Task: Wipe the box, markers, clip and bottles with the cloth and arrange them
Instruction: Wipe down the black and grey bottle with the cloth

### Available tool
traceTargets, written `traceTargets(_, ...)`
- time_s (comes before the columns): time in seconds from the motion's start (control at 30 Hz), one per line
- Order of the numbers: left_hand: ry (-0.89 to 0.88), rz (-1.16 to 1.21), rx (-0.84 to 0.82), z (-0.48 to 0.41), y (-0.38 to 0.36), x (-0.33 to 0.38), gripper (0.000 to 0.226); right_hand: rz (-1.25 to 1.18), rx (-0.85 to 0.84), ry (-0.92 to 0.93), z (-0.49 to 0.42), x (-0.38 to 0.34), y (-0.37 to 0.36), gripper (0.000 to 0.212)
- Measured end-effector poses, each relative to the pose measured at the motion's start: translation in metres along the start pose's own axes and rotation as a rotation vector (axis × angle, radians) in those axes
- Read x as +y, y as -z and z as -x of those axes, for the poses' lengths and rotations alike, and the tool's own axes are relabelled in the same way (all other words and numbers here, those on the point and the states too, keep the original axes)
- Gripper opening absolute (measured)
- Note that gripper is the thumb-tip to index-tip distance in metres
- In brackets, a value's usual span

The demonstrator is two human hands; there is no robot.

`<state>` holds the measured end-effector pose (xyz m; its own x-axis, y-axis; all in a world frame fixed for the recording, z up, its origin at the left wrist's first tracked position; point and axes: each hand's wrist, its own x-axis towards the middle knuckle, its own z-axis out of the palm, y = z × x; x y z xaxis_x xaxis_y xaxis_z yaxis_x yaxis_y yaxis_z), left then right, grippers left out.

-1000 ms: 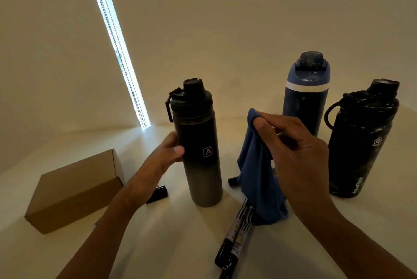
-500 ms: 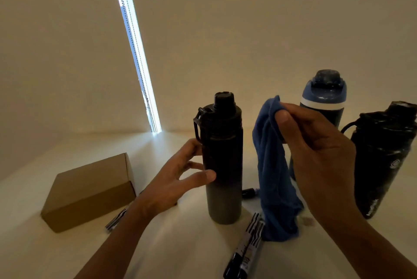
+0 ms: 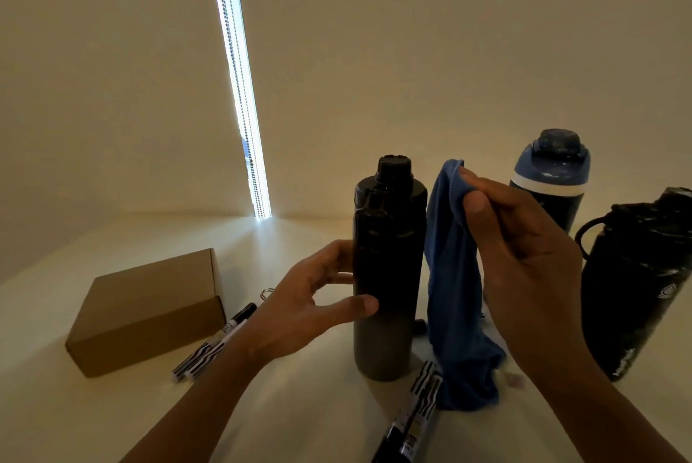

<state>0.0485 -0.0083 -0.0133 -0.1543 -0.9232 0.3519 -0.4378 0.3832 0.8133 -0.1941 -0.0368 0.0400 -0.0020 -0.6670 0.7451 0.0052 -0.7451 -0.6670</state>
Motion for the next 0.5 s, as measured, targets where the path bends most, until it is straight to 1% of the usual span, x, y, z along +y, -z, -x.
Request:
traceTargets(0.07,-0.002,-0.011,0.068,-0.001,-0.004,0.001,0.063,-0.008,-0.015,0.019,0.000,-0.004,-0.001,0.027)
traceTargets(0.13,0.000,-0.014,0.121,-0.002,-0.010,0.001,0.067,-0.011,-0.032,0.043,-0.001,-0.007,-0.002,0.027)
traceTargets(0.2,0.017,-0.018,0.124,-0.002,-0.017,0.002,0.071,0.000,-0.042,0.068,0.000,-0.010,-0.002,0.027)
traceTargets(0.27,0.007,-0.030,0.100,-0.002,-0.025,0.004,0.070,0.049,-0.048,0.115,0.002,-0.008,-0.003,0.027)
traceTargets(0.33,-0.023,-0.035,0.107,-0.002,-0.027,0.006,0.068,0.196,-0.077,0.222,0.007,-0.004,-0.005,0.028)
traceTargets(0.43,-0.079,-0.055,0.139,-0.003,-0.025,0.007,0.067,0.423,-0.208,0.468,0.014,0.006,-0.006,0.038)
traceTargets(0.5,-0.091,-0.054,0.154,-0.003,-0.026,0.007,0.066,0.526,-0.233,0.607,0.015,0.012,-0.001,0.039)
